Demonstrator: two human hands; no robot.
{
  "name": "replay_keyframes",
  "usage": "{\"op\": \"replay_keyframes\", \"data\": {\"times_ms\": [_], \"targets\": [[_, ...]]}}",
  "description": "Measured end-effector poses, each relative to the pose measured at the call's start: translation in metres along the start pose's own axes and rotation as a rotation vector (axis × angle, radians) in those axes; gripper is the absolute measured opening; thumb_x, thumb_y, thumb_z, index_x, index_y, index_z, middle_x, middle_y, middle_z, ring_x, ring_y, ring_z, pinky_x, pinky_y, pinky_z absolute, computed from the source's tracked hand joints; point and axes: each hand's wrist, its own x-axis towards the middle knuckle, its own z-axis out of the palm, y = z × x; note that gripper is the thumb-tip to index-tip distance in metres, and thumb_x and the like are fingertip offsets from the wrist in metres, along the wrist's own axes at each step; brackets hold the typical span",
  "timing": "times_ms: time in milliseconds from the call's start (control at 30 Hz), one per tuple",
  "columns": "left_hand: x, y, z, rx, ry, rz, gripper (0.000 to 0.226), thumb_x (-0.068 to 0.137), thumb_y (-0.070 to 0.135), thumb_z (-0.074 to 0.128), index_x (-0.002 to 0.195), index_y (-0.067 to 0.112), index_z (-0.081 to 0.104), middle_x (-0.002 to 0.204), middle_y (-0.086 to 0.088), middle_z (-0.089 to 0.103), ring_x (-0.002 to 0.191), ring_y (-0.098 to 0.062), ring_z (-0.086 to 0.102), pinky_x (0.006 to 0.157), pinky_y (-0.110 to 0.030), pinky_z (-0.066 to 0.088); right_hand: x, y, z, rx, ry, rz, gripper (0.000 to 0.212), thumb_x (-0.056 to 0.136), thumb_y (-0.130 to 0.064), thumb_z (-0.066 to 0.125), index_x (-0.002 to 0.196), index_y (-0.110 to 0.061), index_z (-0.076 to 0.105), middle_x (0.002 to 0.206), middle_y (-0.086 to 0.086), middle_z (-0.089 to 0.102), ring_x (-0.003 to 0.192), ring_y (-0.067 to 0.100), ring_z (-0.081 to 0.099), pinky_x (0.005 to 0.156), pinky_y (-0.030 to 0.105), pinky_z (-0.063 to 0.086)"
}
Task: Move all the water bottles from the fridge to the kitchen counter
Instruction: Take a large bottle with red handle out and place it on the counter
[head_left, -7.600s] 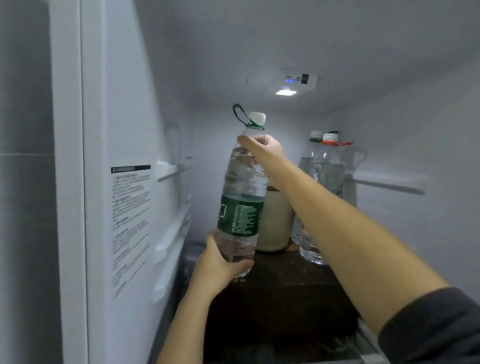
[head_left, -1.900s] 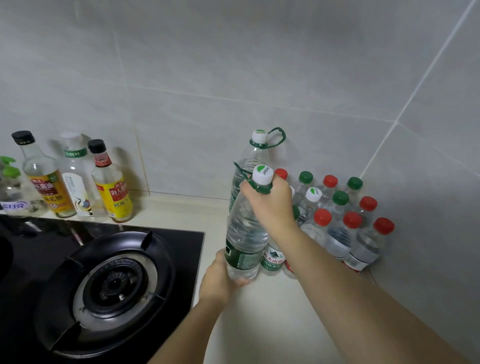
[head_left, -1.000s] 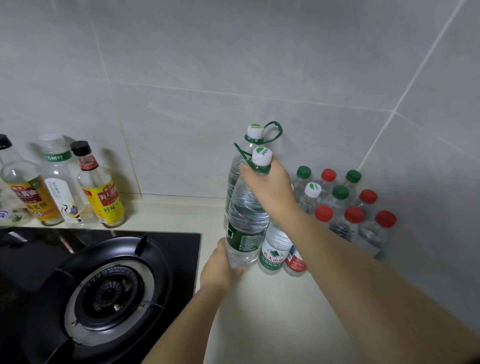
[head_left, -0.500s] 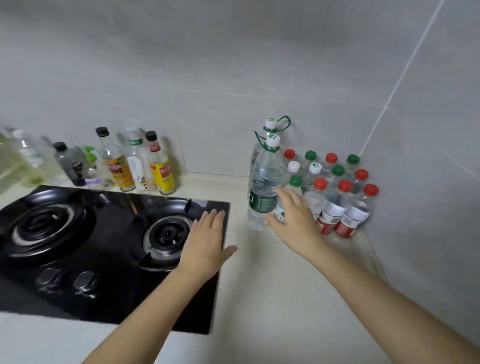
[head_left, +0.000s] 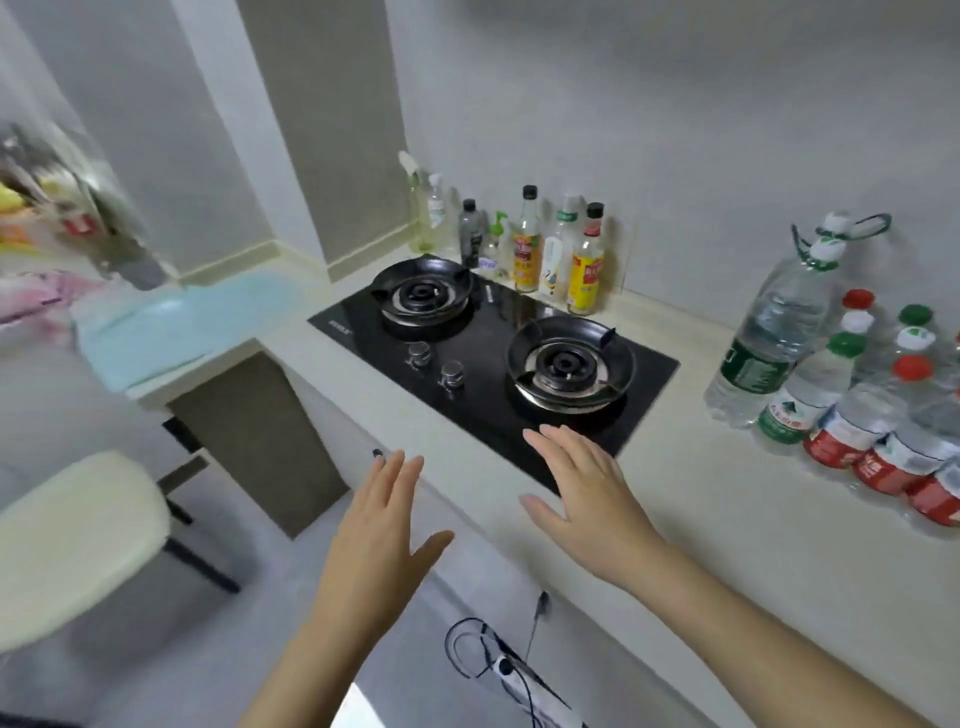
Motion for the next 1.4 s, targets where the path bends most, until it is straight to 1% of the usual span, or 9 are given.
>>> {"op": "replay_keyframes", "data": {"times_ms": [100, 233, 467, 667, 900, 1100, 1200, 1333, 1400], "targets": [[-0.051, -0.03, -0.027, 0.046, 0.054, -0.099, 0.081, 0.085, 0.051, 0.065, 0.151, 0.021, 0.028, 0.16, 0.003, 0.022, 0.149, -0.017, 0.013, 0.117, -0.03, 0.021, 0.002, -0.049, 0.021, -0.045, -0.093, -0.178, 0.078, 0.082, -0.061, 0.019, 0.154, -0.029, 0.021, 0.159, -0.005, 0.02, 0.149, 0.017, 0.011, 0.122, 0.039, 0.008], [-0.122, -0.069, -0.068, 0.14, 0.134, -0.249, 0.084, 0.082, 0.049, 0.07, 0.15, 0.019, 0.031, 0.159, 0.001, 0.027, 0.148, -0.018, 0.017, 0.114, -0.032, 0.024, -0.001, -0.121, 0.045, -0.095, -0.164, -0.406, 0.076, 0.084, -0.06, 0.021, 0.153, -0.026, 0.026, 0.157, -0.001, 0.027, 0.148, 0.02, 0.019, 0.12, 0.037, 0.008], [-0.272, -0.125, -0.156, 0.365, 0.271, -0.465, 0.089, 0.069, 0.041, 0.084, 0.143, 0.012, 0.044, 0.149, -0.01, 0.044, 0.139, -0.031, 0.039, 0.106, -0.045, 0.039, -0.035, -0.274, 0.095, -0.123, -0.148, -0.781, 0.064, 0.088, -0.053, 0.039, 0.145, -0.023, 0.041, 0.145, 0.006, 0.049, 0.137, 0.028, 0.044, 0.11, 0.05, 0.038], [-0.425, -0.158, -0.236, 0.578, 0.438, -0.591, 0.083, 0.075, 0.039, 0.076, 0.144, 0.012, 0.038, 0.15, -0.013, 0.041, 0.142, -0.033, 0.033, 0.111, -0.051, 0.034, -0.102, -0.433, 0.127, -0.087, -0.068, -1.118, 0.063, 0.089, -0.052, 0.038, 0.144, -0.023, 0.04, 0.146, 0.007, 0.047, 0.137, 0.029, 0.043, 0.111, 0.05, 0.034], [-0.57, -0.165, -0.31, 0.752, 0.59, -0.919, 0.077, 0.079, 0.045, 0.064, 0.142, 0.01, 0.038, 0.145, -0.016, 0.045, 0.136, -0.036, 0.041, 0.105, -0.051, 0.042, -0.177, -0.603, 0.143, 0.09, -0.053, -1.435, 0.06, 0.091, -0.05, 0.036, 0.144, -0.023, 0.04, 0.146, 0.008, 0.048, 0.139, 0.03, 0.041, 0.111, 0.053, 0.037], [-0.665, -0.156, -0.351, 0.903, 0.692, -1.184, 0.073, 0.085, 0.049, 0.052, 0.144, 0.009, 0.039, 0.147, -0.016, 0.043, 0.139, -0.034, 0.037, 0.11, -0.051, 0.036, -0.249, -0.722, 0.159, 0.258, -0.096, -1.716, 0.057, 0.093, -0.05, 0.036, 0.143, -0.022, 0.04, 0.145, 0.009, 0.048, 0.139, 0.032, 0.04, 0.111, 0.053, 0.035], [-0.704, -0.154, -0.37, 0.968, 0.745, -1.313, 0.073, 0.082, 0.044, 0.063, 0.142, 0.008, 0.042, 0.148, -0.015, 0.042, 0.141, -0.032, 0.034, 0.109, -0.049, 0.036, -0.282, -0.775, 0.167, 0.363, -0.153, -1.825, 0.057, 0.094, -0.049, 0.037, 0.144, -0.022, 0.04, 0.147, 0.009, 0.045, 0.141, 0.031, 0.036, 0.113, 0.051, 0.032], [-0.747, -0.159, -0.391, 1.043, 0.786, -1.496, 0.076, 0.082, 0.04, 0.069, 0.145, 0.009, 0.04, 0.151, -0.013, 0.038, 0.144, -0.032, 0.028, 0.115, -0.05, 0.029, -0.33, -0.833, 0.183, 0.474, -0.179, -1.983, 0.057, 0.092, -0.047, 0.039, 0.143, -0.022, 0.04, 0.15, 0.009, 0.042, 0.142, 0.031, 0.034, 0.115, 0.05, 0.03], [-0.768, -0.16, -0.397, 1.067, 0.813, -1.599, 0.079, 0.079, 0.037, 0.075, 0.145, 0.009, 0.04, 0.151, -0.012, 0.039, 0.144, -0.032, 0.028, 0.115, -0.05, 0.027, -0.353, -0.861, 0.19, 0.54, -0.207, -2.035, 0.056, 0.093, -0.046, 0.044, 0.144, -0.022, 0.039, 0.153, 0.008, 0.039, 0.144, 0.03, 0.03, 0.116, 0.05, 0.027]]}}
